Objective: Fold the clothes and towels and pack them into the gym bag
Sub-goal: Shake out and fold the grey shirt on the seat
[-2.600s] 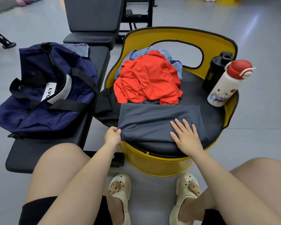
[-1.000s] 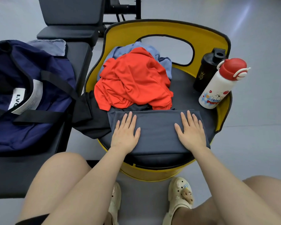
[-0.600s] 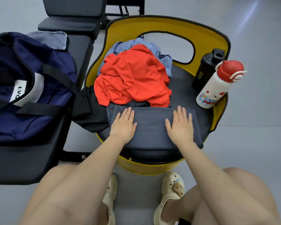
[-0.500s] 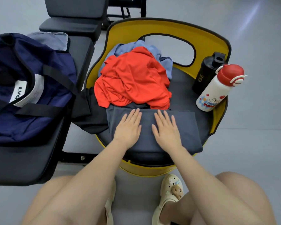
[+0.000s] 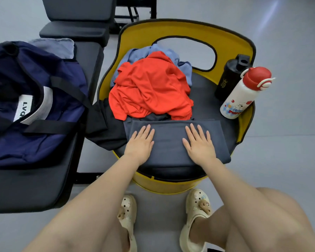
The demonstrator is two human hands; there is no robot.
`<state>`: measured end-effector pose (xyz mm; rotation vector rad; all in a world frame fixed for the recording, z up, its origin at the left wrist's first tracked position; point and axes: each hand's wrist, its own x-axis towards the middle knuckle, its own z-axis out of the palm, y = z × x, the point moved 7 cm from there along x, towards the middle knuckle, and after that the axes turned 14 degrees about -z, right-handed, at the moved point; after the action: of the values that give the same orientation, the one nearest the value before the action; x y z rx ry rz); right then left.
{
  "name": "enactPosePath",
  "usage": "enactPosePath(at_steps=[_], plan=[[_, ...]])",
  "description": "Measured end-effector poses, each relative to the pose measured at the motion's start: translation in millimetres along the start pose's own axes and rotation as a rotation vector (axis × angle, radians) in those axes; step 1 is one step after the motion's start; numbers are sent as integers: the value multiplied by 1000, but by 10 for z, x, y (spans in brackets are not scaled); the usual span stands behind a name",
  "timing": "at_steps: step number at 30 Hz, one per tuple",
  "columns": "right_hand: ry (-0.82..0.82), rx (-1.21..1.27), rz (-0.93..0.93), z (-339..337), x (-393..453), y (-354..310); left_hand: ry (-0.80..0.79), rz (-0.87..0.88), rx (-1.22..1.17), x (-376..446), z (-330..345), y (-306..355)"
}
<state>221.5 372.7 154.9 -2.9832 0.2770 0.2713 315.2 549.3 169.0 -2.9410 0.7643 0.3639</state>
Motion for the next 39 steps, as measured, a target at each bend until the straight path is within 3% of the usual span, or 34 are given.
enactPosePath(at_steps=[4, 6, 12, 22, 28, 35, 39], plan=[[-2, 57, 20, -141, 14, -141, 81, -142, -744, -80, -335, -258], [-15, 78, -13, -172, 26, -252, 126, -307, -891, -149, -396, -525], [-57, 25, -133, -89, 7, -459, -247, -565, -727, -226, -57, -827], [-17, 89, 24, 103, 30, -370, -478, -700, -1185, -135, 97, -722], [3, 76, 32, 103, 30, -451, -413, -640, -1205, -103, -105, -759], [-21, 154, 0, 75, 53, -574, -107, -433, -1113, -113, -555, -538], [-37, 158, -37, 79, 9, -561, -79, -462, -1105, -157, -624, -423]])
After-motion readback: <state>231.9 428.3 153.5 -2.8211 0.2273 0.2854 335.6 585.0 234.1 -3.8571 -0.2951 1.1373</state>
